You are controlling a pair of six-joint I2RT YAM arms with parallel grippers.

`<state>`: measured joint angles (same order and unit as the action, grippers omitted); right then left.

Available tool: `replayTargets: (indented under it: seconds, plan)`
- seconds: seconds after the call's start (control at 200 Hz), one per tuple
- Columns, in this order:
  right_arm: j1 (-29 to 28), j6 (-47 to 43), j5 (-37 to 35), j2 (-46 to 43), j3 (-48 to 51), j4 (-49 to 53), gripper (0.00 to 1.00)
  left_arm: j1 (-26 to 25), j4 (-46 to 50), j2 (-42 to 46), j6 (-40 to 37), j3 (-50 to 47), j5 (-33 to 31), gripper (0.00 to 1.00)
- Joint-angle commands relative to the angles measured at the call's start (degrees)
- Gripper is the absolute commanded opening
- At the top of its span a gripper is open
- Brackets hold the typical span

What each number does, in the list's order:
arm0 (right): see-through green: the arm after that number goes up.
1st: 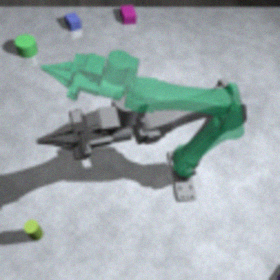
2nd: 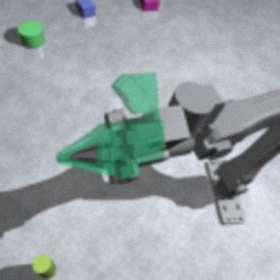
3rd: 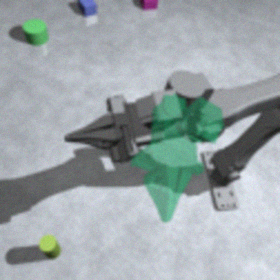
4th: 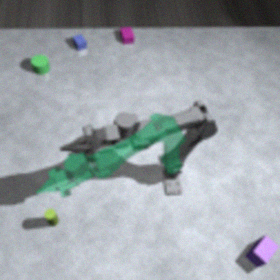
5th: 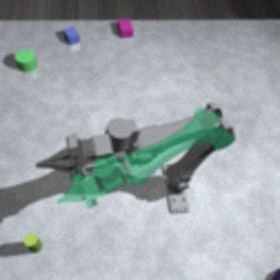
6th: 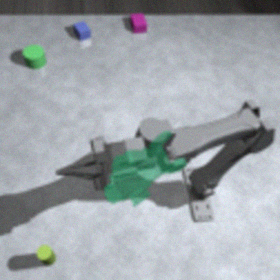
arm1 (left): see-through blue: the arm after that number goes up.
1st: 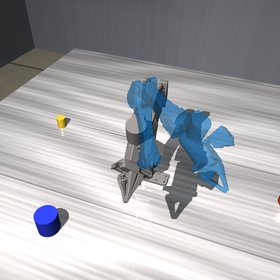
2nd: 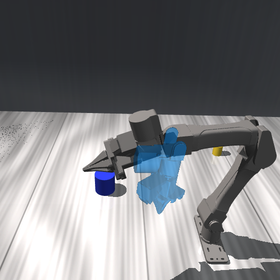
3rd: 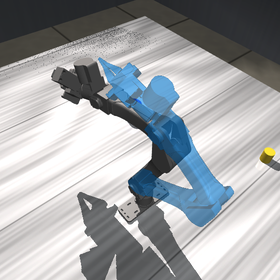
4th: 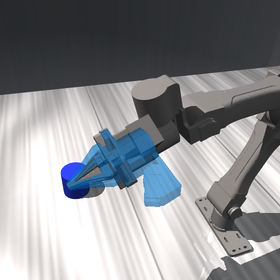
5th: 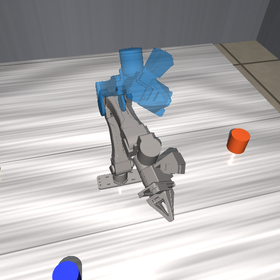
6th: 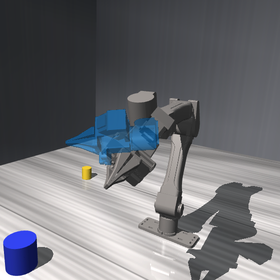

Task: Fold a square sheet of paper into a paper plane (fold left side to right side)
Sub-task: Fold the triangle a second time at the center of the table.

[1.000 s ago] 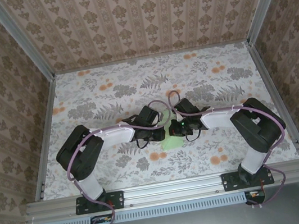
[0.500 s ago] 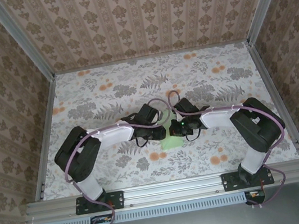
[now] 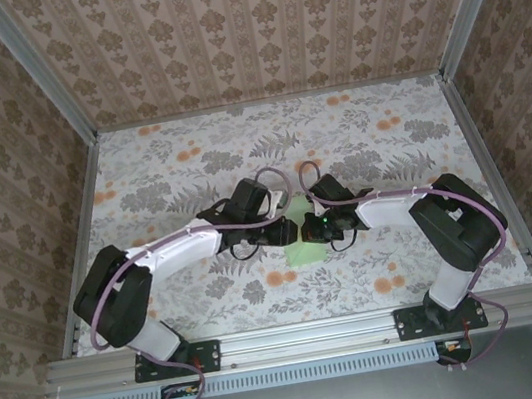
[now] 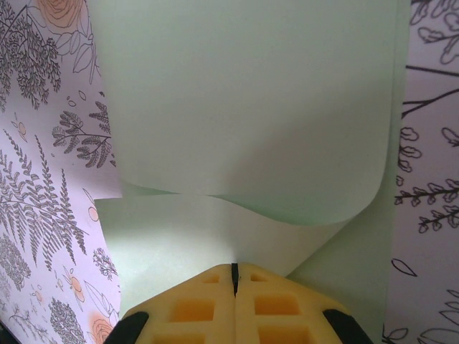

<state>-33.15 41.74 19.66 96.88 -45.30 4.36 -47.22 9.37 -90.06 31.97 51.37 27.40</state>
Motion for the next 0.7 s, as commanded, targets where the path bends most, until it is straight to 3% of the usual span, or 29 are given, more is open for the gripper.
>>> replayTargets:
  seconds: [0.0, 0.38, 0.695]
  plan:
    - [0.3, -0.9, -2.2, 2.0, 0.0, 4.7, 0.05, -0.5, -5.3, -2.7, 3.2, -2.0, 9.1, 0.25]
    - [0.3, -1.1, -2.3, 2.2, -0.2, 5.3, 0.05, -0.9, -2.5, -8.0, 1.7, -1.2, 9.9, 0.25]
    - [0.3, -1.4, -2.4, 2.2, -0.2, 5.9, 0.05, -1.3, 1.9, -9.6, -0.3, -0.4, 4.6, 0.25]
